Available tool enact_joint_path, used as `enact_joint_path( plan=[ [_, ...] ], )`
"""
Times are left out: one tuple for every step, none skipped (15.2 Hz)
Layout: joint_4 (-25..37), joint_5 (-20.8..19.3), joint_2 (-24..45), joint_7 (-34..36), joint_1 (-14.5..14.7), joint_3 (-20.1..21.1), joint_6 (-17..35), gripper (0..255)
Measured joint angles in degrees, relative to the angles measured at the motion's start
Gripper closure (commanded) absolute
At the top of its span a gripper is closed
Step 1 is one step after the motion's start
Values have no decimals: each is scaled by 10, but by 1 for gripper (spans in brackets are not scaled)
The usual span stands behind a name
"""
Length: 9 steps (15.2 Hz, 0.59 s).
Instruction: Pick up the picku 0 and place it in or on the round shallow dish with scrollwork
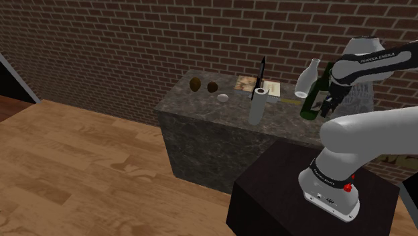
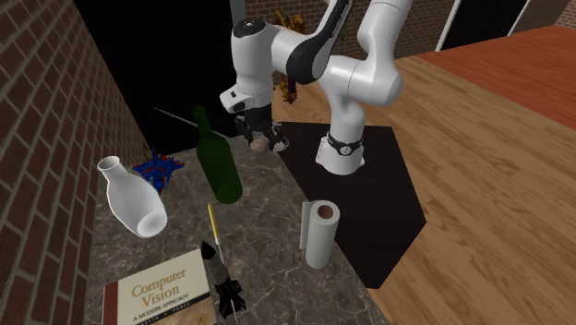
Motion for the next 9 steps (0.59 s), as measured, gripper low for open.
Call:
enact_joint_path(
  plan=[
    [-4,-13,-13,-16,-18,-10,-7,255],
    [-6,-22,-30,-34,-36,-16,-21,255],
    [-10,-33,-37,-46,-50,-26,-23,255],
    [-13,-48,-49,-66,-71,-38,-29,255],
    [-14,-60,-59,-85,-88,-49,-35,255],
    [-18,-72,-73,-101,-107,-57,-44,255],
    [-17,-81,-80,-117,-121,-66,-50,255],
    [-17,-94,-89,-137,-140,-79,-56,255],
    [-18,-104,-95,-152,-154,-88,-59,255]
  ],
)
